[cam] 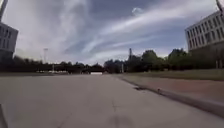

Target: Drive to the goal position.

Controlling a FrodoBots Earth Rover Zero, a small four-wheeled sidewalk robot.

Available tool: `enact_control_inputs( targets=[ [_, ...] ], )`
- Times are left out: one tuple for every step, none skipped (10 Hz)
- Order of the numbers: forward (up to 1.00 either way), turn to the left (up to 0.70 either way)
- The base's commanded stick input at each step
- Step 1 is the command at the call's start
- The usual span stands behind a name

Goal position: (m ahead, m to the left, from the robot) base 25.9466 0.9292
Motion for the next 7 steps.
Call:
enact_control_inputs(
  targets=[
    [1.00, 0.00],
    [1.00, 0.00],
    [1.00, 0.00],
    [1.00, 0.00],
    [1.00, 0.00],
    [1.00, 0.00],
    [1.00, 0.00]
  ],
)
